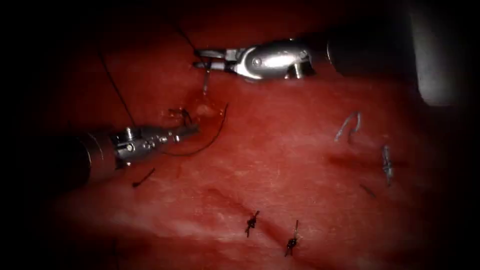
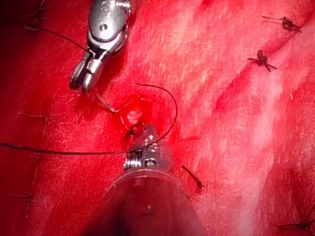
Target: Wound Closure
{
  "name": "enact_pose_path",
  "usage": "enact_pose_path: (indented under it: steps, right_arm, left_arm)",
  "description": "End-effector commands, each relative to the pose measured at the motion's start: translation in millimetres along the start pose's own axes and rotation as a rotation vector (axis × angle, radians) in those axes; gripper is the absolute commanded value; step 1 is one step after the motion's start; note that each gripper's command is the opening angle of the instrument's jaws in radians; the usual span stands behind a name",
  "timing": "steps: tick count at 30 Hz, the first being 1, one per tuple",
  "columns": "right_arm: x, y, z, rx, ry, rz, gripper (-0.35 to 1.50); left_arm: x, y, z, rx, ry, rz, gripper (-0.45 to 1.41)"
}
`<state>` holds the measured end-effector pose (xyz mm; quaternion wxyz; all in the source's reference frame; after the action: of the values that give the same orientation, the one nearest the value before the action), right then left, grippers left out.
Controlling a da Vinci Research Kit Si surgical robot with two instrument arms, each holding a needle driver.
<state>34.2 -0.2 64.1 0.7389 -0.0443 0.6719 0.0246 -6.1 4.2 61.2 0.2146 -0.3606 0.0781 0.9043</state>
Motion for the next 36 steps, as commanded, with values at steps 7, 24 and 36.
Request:
enact_pose_path:
  steps: [7, 24, 36]
  right_arm:
    - [-1.0, -0.4, 1.8, 0.031, -0.023, 0.039, -0.35]
    - [-2.8, -2.4, 2.5, 0.091, -0.087, 0.291, -0.35]
    - [-3.9, -4.5, 2.6, 0.113, -0.122, 0.379, -0.35]
  left_arm:
    - [-0.1, 0.4, 0.7, -0.002, -0.002, 0.001, -0.3]
    - [0.1, 0.5, 0.3, -0.003, -0.003, -0.001, -0.28]
    - [-0.1, 0.5, 0.1, -0.005, -0.002, 0.0, -0.28]
